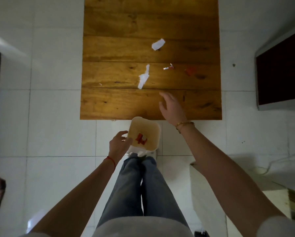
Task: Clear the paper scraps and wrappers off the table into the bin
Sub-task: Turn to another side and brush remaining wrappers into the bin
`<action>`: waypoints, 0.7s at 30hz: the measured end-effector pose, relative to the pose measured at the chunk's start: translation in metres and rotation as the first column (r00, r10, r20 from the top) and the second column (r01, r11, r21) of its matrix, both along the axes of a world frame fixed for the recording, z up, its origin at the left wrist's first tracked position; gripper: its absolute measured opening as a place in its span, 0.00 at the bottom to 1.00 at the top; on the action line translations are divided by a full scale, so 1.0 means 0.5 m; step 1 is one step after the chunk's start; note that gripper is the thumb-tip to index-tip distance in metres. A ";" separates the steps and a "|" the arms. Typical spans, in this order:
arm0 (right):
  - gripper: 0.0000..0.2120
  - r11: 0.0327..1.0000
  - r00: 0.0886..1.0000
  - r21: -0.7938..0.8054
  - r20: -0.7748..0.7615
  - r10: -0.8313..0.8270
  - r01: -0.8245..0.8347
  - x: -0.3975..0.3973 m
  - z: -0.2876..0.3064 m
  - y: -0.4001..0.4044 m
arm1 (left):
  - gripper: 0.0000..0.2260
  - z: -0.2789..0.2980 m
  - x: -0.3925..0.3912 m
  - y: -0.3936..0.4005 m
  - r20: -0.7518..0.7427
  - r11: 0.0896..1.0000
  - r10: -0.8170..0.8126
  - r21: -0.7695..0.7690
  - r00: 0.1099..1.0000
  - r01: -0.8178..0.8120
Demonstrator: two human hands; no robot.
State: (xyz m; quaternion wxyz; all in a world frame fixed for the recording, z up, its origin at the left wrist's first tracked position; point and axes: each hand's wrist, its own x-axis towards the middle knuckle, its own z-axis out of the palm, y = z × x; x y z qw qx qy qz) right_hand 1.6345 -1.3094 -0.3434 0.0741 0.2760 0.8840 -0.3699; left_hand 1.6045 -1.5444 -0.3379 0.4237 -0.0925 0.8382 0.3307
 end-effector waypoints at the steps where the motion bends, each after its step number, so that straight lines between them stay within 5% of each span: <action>1: 0.21 1.000 1.000 0.001 0.001 0.027 -0.027 -0.031 -0.014 0.009 | 0.19 -0.014 -0.001 -0.002 -0.003 1.000 0.019 0.019 1.000 -0.019; 10: 0.24 0.945 0.947 0.080 0.075 0.312 -0.317 -0.226 -0.147 0.059 | 0.17 -0.153 0.004 -0.020 0.052 0.992 0.114 0.052 0.992 -0.116; 21: 0.24 0.861 0.873 0.157 0.164 0.460 -0.484 -0.212 -0.233 0.043 | 0.18 -0.234 0.025 -0.039 0.116 0.975 0.219 0.015 0.969 -0.222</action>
